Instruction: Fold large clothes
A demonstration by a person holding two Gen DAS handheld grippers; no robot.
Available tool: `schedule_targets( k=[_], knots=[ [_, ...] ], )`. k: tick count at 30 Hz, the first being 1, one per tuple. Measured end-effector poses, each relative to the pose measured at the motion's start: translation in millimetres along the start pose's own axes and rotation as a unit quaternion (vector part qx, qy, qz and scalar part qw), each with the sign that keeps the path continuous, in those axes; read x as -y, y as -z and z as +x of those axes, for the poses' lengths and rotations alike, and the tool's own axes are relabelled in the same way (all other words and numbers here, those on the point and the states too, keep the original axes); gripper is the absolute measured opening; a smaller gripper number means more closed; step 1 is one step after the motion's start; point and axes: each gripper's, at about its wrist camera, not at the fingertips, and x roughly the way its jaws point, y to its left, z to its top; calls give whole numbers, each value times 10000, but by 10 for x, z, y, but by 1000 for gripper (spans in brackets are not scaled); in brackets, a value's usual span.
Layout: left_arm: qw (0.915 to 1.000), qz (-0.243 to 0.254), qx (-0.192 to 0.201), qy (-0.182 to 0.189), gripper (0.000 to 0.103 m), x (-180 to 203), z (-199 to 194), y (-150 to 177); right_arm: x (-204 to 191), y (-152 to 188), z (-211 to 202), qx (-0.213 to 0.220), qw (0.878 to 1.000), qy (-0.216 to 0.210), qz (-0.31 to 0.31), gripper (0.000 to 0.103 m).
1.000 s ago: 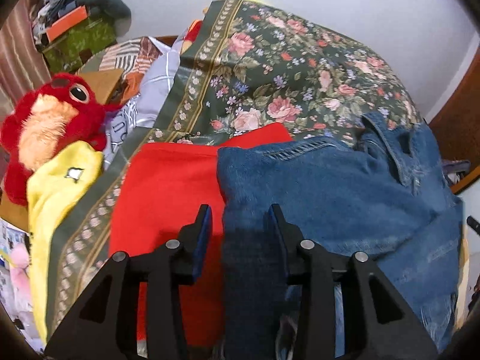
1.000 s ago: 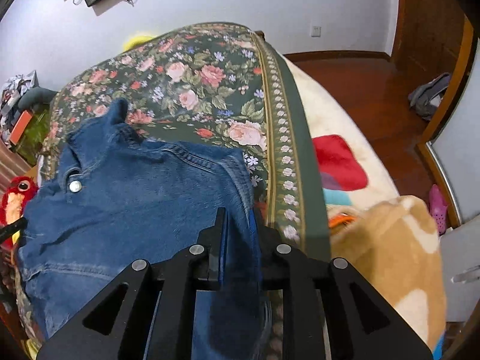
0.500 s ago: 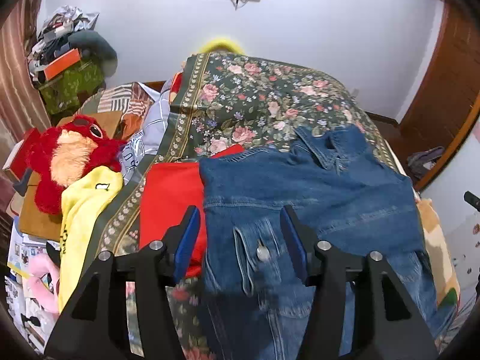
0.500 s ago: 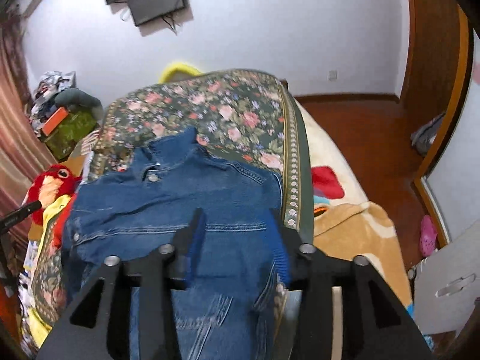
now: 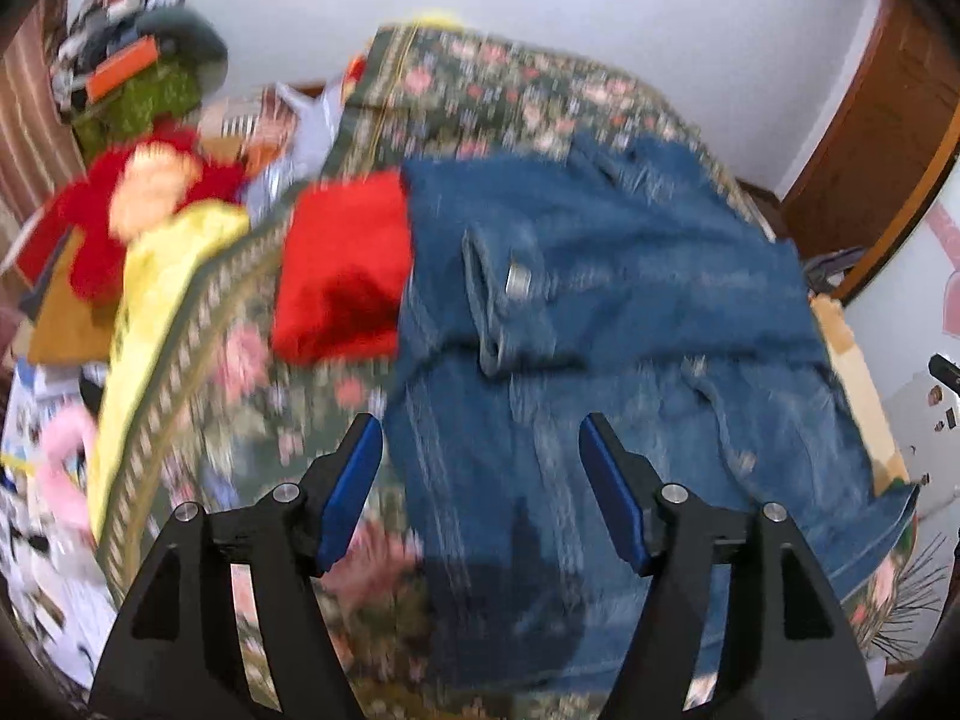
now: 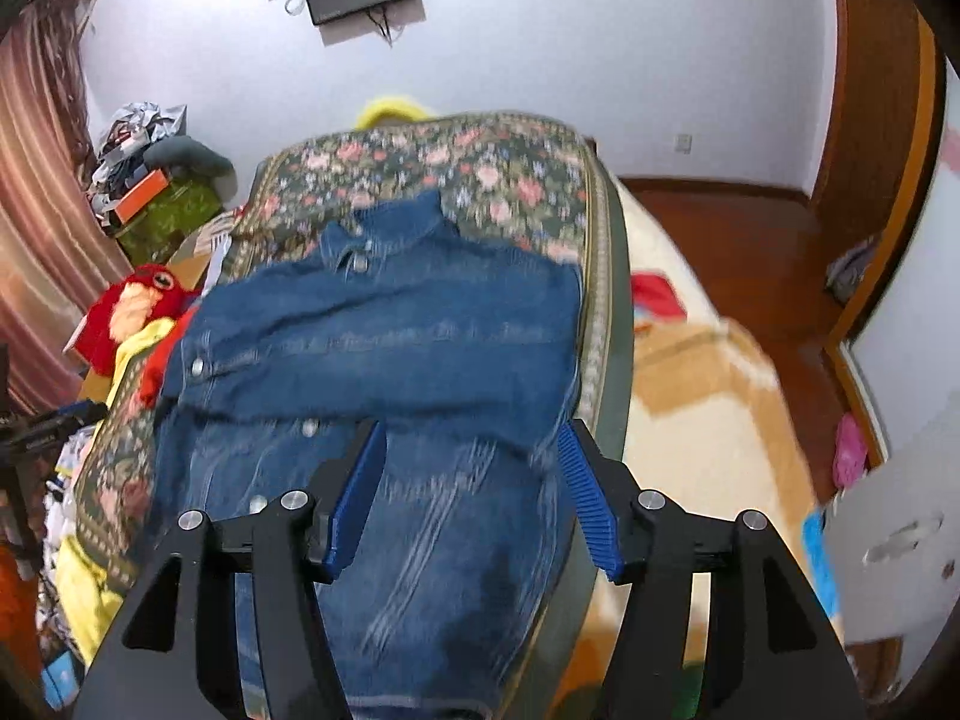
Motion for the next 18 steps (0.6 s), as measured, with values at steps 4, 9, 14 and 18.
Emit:
schedule_targets(
  k=[4, 9, 14, 18],
  knots=[
    [9977, -448, -456, 241, 67, -137, 191, 382, 95, 304, 141, -476, 9980, -221, 366, 56],
    [9895, -1143, -772, 438, 67, -335, 339, 801, 241, 586, 315, -949, 9898, -371, 999, 56],
    [9720, -1886, -1080, 899, 67, -500, 448, 1172, 273, 751, 345, -1104, 9821, -654, 1376, 56],
    [9611, -2190, -1173, 1208, 67, -480, 508, 1400, 243, 847, 287, -1027, 9817, -702, 1443, 56]
  ],
)
